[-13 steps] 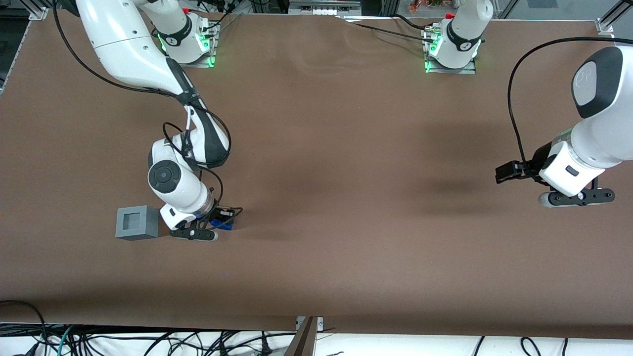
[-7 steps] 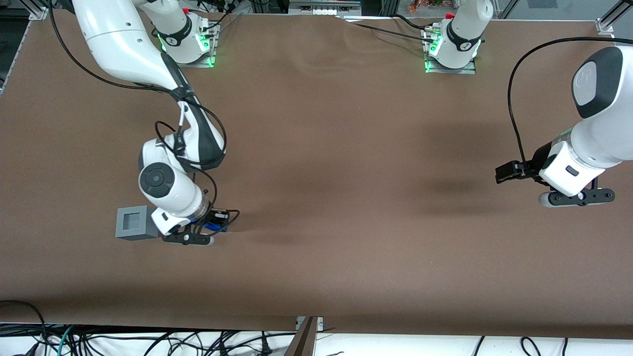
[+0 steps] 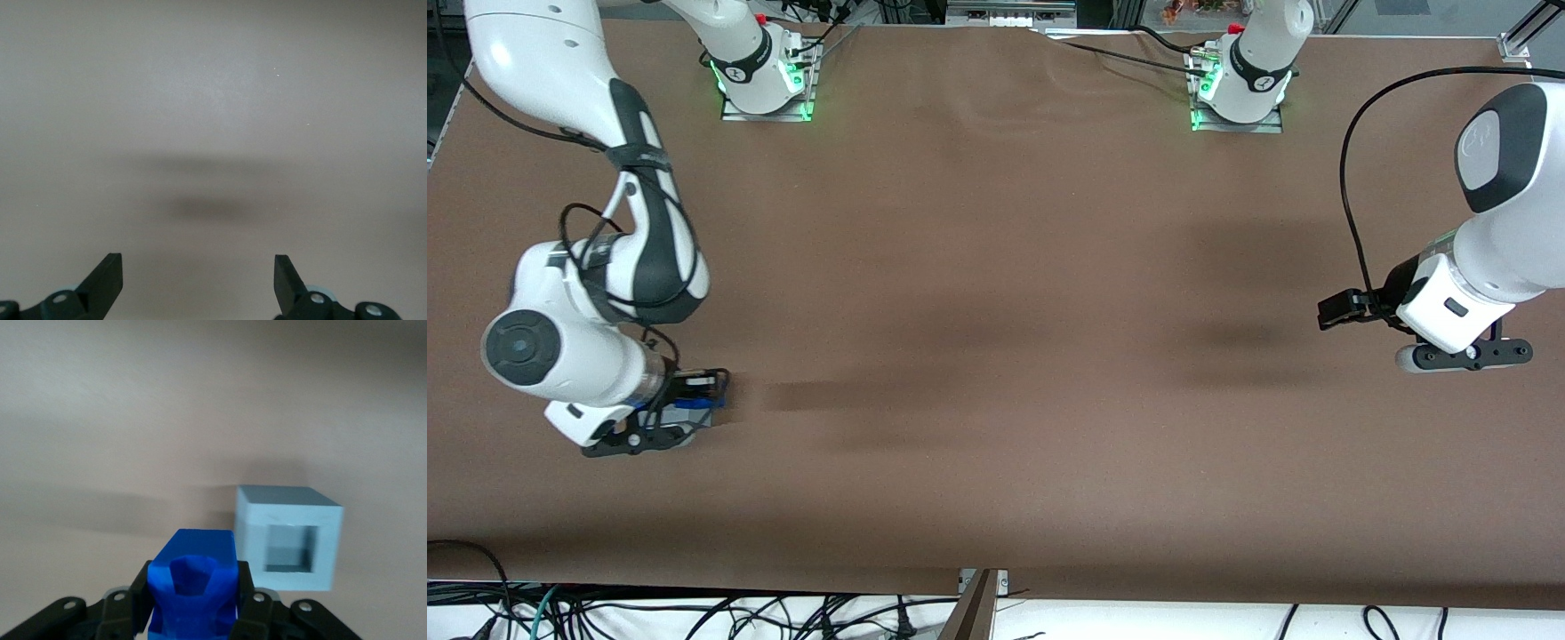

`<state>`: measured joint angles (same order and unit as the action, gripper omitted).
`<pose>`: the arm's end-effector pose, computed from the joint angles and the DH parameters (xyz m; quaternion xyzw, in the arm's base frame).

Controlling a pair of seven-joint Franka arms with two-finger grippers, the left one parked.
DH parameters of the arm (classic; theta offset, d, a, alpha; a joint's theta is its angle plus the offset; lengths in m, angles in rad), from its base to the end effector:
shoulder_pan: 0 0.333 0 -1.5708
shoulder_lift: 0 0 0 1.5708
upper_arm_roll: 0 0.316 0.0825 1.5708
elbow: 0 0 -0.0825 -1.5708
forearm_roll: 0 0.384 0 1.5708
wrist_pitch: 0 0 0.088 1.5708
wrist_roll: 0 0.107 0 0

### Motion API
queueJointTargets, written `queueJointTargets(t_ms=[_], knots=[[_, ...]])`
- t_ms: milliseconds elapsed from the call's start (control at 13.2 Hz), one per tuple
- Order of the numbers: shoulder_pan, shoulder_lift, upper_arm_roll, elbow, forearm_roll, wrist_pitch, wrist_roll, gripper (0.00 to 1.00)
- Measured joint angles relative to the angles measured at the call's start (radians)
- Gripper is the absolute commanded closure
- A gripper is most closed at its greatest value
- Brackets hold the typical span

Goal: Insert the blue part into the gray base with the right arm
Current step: 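Carry the held blue part over the gray base's hole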

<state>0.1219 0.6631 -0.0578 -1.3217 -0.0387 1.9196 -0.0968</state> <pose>0.7232 0.0528 0.3405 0.9945 0.0929 -0.0327 0.0354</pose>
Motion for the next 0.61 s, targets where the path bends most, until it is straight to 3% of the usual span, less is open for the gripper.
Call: queueJointTargets(t_ms=[607], knots=[[-0.119,0.014,-0.004,-0.017,0.0,-0.004,-0.207,0.75]])
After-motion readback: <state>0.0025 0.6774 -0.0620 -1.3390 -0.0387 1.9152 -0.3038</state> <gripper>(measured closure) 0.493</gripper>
